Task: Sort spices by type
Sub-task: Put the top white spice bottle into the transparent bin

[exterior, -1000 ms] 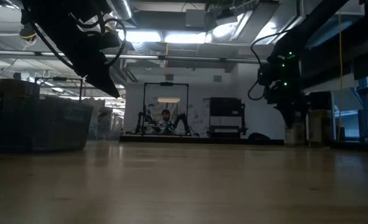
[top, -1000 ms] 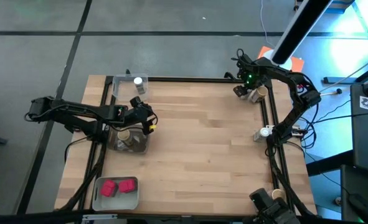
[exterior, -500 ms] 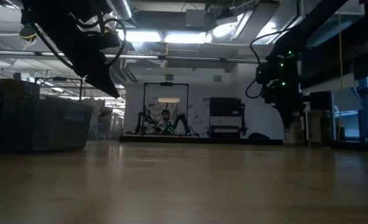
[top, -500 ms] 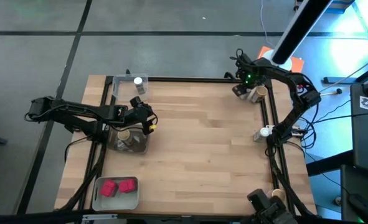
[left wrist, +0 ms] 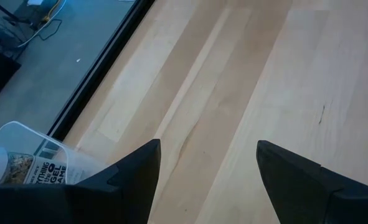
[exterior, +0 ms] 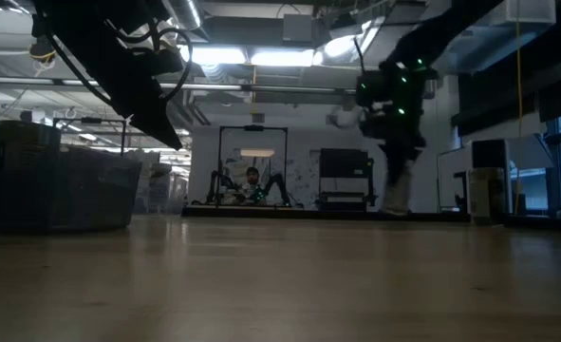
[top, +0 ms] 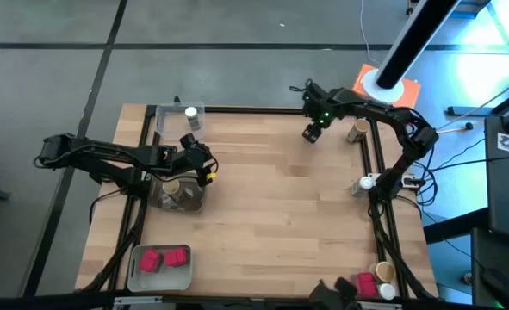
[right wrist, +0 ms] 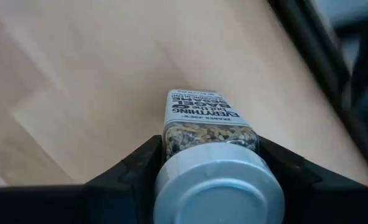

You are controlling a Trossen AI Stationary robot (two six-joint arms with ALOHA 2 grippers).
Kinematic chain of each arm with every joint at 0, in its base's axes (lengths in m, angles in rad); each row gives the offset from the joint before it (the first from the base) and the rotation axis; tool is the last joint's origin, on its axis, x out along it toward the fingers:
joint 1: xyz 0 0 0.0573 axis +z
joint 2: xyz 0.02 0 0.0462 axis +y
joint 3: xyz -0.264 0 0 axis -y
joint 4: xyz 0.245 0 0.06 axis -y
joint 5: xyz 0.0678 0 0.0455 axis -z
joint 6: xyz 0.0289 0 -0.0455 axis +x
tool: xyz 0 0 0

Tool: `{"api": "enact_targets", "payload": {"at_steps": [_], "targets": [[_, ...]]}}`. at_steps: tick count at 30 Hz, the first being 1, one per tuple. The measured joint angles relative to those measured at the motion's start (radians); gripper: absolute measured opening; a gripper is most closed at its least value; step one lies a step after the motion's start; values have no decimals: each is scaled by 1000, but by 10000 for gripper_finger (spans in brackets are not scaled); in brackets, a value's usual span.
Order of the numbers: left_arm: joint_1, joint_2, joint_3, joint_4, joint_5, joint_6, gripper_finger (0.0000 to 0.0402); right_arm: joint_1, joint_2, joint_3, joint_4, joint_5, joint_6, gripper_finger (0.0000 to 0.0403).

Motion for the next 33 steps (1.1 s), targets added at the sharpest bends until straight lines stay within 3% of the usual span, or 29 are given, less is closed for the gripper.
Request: {"api": "enact_targets", "payload": {"at_steps": [11, 17, 28, 33], "targets": [[0, 0, 0, 2, 0, 1, 249, 200, 9, 90, 169, -35, -43, 208], [0, 0, 0, 2, 0, -2, 249, 266, 93, 209, 167, -44, -71, 208], [0, 0, 0, 0, 0, -2, 249, 311, 353, 553, -51, -44, -72, 208], [-1, 0, 0, 0, 0, -2, 249, 311, 433, 627, -121, -52, -60, 209]]}}
